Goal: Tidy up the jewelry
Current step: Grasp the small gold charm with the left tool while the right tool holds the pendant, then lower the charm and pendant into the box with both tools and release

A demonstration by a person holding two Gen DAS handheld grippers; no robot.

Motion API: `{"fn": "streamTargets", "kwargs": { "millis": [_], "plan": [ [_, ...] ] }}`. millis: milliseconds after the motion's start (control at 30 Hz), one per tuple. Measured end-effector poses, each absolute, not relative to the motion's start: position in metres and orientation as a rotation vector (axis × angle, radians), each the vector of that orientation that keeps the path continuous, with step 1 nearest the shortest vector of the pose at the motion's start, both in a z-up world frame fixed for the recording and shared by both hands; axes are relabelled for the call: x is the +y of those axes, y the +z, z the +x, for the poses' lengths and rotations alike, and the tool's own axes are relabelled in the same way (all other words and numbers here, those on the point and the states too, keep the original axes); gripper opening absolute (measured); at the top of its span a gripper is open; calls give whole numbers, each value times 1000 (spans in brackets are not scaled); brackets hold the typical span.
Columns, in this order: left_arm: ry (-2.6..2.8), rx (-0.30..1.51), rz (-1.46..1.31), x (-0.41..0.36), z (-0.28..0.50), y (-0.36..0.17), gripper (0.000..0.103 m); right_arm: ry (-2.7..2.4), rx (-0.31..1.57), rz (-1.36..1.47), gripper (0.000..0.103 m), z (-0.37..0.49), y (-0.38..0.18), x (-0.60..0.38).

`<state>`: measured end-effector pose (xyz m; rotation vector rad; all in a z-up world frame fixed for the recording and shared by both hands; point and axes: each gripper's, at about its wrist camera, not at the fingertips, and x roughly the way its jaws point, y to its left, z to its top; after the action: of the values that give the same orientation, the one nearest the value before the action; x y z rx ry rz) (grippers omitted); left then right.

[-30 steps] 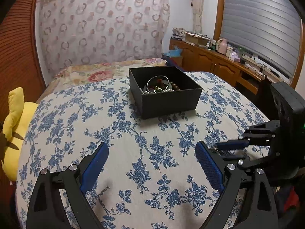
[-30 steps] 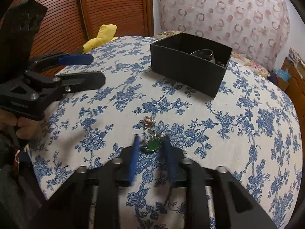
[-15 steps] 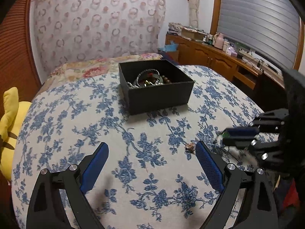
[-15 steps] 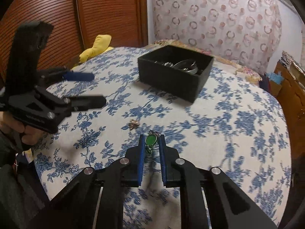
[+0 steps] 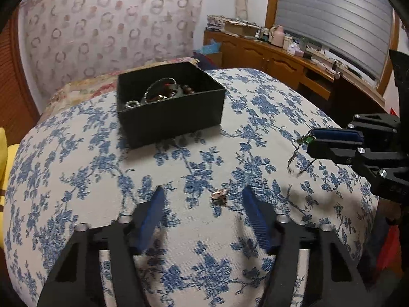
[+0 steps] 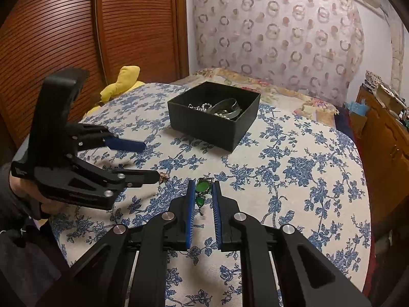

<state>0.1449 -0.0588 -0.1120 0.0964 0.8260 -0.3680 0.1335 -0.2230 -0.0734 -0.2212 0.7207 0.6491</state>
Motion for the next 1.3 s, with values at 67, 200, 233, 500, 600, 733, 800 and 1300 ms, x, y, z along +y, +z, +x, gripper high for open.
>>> {"fn": "streamTargets", "kwargs": {
  "millis": [67,200,233,500,600,733,800,1300],
  "plan": [
    [-377,831,98,-63,145,-113,48,648,716,-217,15,133,-72,-224],
    [-384,840,105,-69,147,-116,43,646,715,-207,15,134,-72,-226],
    [-383,841,115,-71,147,-118,41,645,715,-206,15,134,-73,-226],
    [-388,870,128,-75,151,-124,29,644,715,-202,15,136,-73,-227],
    [-395,872,133,-76,152,-124,19,645,711,-205,15,136,-72,-226],
    [-399,868,122,-74,151,-122,13,647,704,-205,15,138,-68,-225],
    [-394,852,110,-70,151,-117,13,651,696,-209,15,140,-63,-224],
    [-334,713,80,-42,197,-49,13,677,571,-251,15,203,-13,-188]
  ]
}}
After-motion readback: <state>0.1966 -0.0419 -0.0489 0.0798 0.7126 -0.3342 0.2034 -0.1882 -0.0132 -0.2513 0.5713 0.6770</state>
